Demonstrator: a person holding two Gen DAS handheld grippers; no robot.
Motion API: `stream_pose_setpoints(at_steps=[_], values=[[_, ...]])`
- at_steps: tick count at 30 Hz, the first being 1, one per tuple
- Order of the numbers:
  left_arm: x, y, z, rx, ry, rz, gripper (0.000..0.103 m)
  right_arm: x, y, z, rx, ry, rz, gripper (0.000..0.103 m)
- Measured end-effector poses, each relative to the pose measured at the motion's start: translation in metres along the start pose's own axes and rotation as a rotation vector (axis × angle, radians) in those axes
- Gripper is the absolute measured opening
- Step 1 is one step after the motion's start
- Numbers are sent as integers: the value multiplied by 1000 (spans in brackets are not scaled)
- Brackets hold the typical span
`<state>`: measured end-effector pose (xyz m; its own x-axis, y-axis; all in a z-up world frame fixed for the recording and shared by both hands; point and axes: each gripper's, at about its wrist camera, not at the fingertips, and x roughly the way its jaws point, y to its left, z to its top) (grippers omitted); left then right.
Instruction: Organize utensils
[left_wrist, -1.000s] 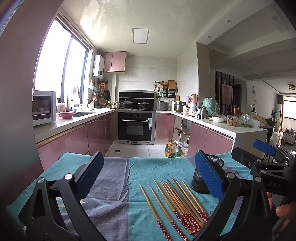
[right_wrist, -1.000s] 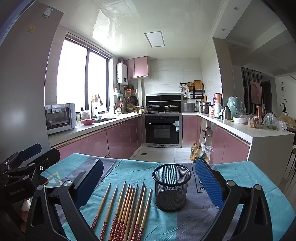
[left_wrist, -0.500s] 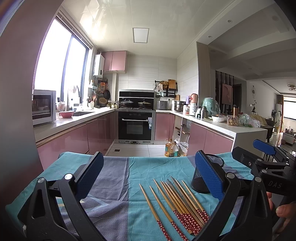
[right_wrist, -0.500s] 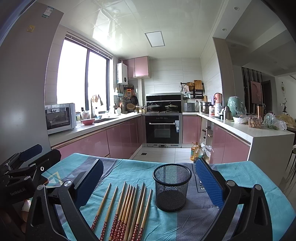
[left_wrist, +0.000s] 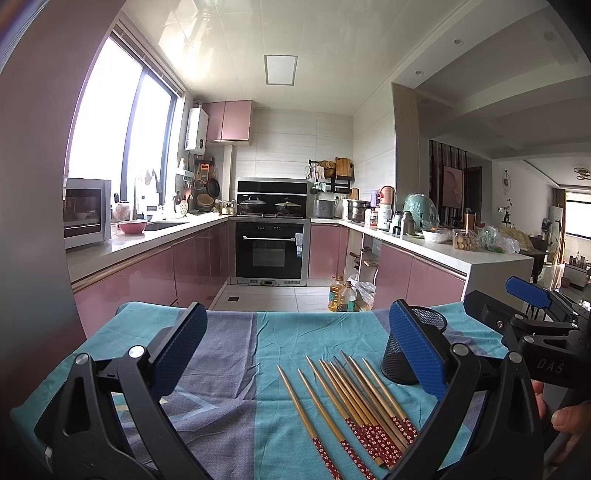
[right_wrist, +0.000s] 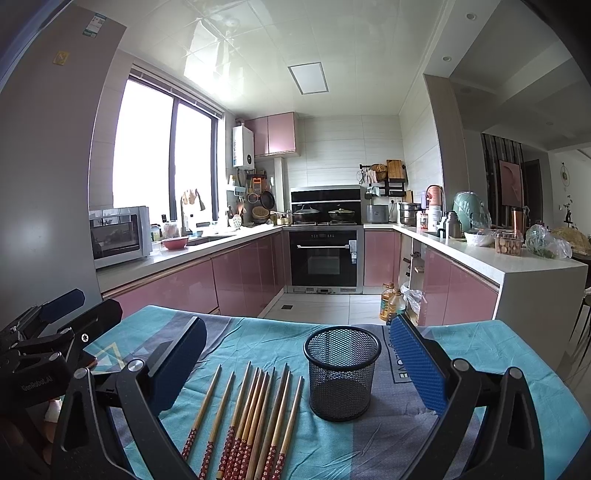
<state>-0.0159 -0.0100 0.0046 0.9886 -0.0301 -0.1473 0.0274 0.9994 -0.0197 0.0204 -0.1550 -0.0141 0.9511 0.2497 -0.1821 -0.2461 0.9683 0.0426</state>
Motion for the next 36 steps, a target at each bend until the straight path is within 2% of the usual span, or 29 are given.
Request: stream_pose_setpoints(at_steps=[36], values=[[15, 0, -6, -6, 36, -6, 97, 3, -2, -2, 9, 14, 11, 97]])
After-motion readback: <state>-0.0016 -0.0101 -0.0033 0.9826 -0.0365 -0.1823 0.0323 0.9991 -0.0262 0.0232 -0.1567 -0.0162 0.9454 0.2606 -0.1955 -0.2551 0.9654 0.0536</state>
